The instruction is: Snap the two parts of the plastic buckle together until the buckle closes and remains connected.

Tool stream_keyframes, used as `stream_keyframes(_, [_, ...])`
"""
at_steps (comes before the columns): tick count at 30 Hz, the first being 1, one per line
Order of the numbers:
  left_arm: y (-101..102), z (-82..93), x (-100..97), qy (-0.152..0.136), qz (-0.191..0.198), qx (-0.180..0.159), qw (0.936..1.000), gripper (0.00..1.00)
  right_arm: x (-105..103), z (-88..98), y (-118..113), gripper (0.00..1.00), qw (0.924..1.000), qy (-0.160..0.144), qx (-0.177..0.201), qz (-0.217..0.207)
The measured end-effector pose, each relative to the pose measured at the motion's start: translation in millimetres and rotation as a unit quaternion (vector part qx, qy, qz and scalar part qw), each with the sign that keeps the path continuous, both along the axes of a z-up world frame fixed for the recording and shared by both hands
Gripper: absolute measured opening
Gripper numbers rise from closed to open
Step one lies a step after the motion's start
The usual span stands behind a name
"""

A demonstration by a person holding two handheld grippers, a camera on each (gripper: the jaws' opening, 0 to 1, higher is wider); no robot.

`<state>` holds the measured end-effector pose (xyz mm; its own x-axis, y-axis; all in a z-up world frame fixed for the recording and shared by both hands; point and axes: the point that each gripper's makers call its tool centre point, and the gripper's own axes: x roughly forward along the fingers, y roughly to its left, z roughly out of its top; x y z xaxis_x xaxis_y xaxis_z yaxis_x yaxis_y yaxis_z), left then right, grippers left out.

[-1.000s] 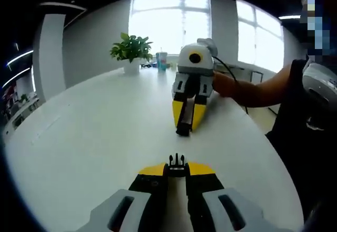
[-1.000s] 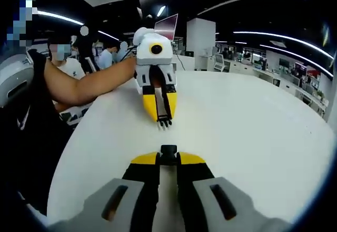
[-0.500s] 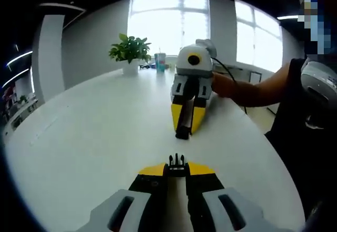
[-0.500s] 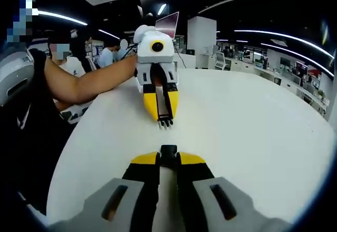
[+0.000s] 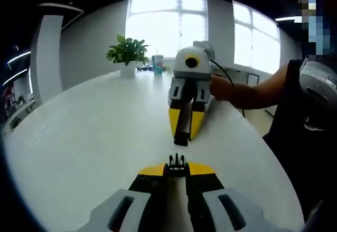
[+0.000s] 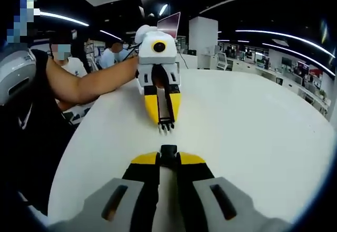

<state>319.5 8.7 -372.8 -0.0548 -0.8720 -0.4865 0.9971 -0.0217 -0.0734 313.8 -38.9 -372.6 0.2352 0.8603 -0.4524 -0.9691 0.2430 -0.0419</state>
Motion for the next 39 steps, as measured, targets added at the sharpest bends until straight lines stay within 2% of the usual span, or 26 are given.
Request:
stream_keyframes(5, [-0.3,-6.0,-2.1,0.005,-0.006,0.011,0.9999,0.11,-0.6,0.4,0.5,0.1,1.0,0.0,0.001,0.001])
stream_keyframes(26, [-7.8,-5.7,-8.2,-0.003,-0.023,0.0,0.9997,0.11,-4.4,-0.5,3.6,0.11,0.9999,-0.003,-0.001,0.013])
stream_keyframes(39, [-15.8,-6.3,-8.8,0.004,-0.029,-0.01,0.9995,0.11,-7.9,-0.5,5.7,0.11,0.9998,-0.004,0.0,0.02])
